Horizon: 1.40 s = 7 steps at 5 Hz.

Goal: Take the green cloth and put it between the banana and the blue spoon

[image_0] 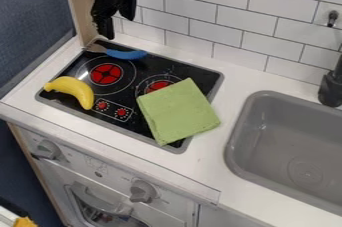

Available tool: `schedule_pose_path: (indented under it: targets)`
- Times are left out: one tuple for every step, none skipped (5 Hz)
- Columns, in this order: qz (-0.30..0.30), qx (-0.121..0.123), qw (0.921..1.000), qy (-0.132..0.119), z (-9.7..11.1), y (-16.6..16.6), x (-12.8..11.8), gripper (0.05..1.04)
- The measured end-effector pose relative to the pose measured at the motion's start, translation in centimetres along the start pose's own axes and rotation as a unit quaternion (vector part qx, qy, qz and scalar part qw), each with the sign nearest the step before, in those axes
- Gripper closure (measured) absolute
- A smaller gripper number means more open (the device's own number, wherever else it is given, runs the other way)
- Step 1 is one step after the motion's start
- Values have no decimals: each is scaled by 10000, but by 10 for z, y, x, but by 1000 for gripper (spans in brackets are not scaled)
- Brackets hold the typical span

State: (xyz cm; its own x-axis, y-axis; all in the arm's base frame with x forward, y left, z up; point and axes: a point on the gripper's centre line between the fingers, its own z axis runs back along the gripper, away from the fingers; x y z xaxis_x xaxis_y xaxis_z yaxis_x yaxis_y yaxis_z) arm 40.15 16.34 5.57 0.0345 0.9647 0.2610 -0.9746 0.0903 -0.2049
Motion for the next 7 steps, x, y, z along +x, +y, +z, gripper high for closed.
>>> schedule_pose_path:
  targets:
    - [-47, 217, 9997, 111, -17, 9, -8, 83]
    - [-146, 278, 9992, 251, -23, 24, -20, 83]
    - [-298, 133, 9990, 310, -9, 27, -40, 83]
    - [-403, -69, 9985, 370, 5, 36, -70, 83]
    - [-783, -263, 9951, 551, 6, 41, -107, 83]
    - [-1117, -270, 9912, 659, 6, 44, -130, 83]
    - [-1366, -396, 9846, 1012, 0, 51, -147, 83]
